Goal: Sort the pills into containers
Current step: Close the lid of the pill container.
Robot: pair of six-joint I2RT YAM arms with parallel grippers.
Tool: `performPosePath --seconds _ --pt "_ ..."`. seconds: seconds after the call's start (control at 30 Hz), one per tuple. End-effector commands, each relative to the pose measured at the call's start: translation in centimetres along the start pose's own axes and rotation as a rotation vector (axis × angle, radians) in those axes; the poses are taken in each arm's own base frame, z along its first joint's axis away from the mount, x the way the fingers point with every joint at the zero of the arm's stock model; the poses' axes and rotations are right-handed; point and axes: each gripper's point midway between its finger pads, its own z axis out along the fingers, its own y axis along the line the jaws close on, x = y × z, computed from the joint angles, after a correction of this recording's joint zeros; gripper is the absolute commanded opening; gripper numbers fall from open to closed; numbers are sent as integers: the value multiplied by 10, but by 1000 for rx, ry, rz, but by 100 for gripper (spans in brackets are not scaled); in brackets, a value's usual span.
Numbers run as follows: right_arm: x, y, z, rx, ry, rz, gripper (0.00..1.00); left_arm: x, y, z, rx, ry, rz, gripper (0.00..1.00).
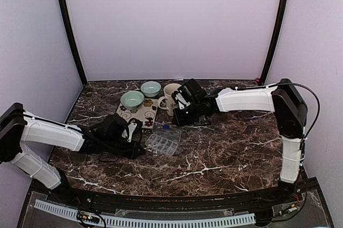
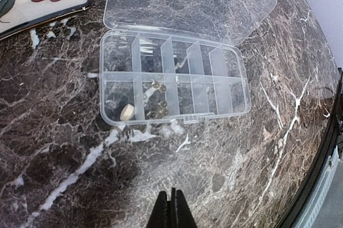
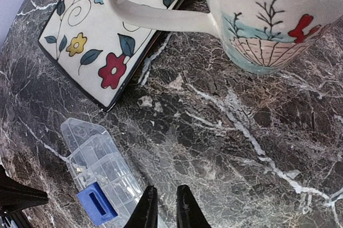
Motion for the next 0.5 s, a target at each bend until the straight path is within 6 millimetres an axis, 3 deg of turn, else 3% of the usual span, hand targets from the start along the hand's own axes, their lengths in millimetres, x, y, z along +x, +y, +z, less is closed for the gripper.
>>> performPosePath --seconds 0.0,0.47 --pt "-6 13 -3 -39 -37 -4 13 -10 -7 3 28 0 1 0" --pt "-3 18 1 -56 -20 -11 12 -6 -2 23 -15 80 -14 0"
